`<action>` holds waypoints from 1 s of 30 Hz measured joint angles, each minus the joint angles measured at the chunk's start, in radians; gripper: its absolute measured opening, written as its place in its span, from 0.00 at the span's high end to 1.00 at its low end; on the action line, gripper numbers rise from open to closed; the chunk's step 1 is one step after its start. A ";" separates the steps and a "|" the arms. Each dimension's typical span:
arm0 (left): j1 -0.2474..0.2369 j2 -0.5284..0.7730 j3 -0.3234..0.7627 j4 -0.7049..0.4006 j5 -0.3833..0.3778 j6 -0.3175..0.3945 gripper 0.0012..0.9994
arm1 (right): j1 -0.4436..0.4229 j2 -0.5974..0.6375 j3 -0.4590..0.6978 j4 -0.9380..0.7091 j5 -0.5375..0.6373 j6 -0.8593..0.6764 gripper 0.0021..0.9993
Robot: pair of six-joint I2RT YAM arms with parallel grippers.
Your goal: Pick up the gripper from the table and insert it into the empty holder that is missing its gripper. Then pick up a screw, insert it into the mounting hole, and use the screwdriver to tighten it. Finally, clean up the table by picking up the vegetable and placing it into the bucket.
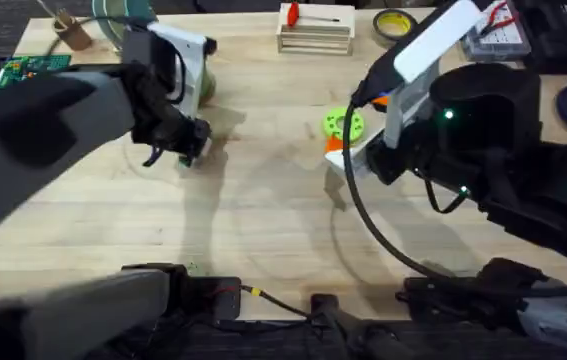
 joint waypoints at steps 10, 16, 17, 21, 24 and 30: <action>0.000 -0.317 0.015 0.185 0.015 -0.004 0.99 | 0.000 0.000 0.000 0.000 0.000 0.000 0.08; 0.012 -0.321 0.028 0.446 0.017 -0.091 0.99 | 0.000 0.000 0.000 0.000 0.000 0.000 0.08; 0.020 -0.306 0.028 0.478 0.018 -0.119 0.99 | 0.000 0.000 0.000 0.000 0.000 0.000 0.08; 0.053 -0.219 0.028 0.544 0.018 -0.223 0.99 | 0.000 0.000 0.000 0.000 0.000 0.000 0.08; 0.071 -0.136 0.028 0.576 0.017 -0.271 0.99 | 0.000 0.000 0.000 0.000 0.000 0.000 0.08; 0.085 -0.007 0.028 0.643 -0.019 -0.350 0.99 | 0.000 0.000 0.000 0.000 0.000 0.000 0.08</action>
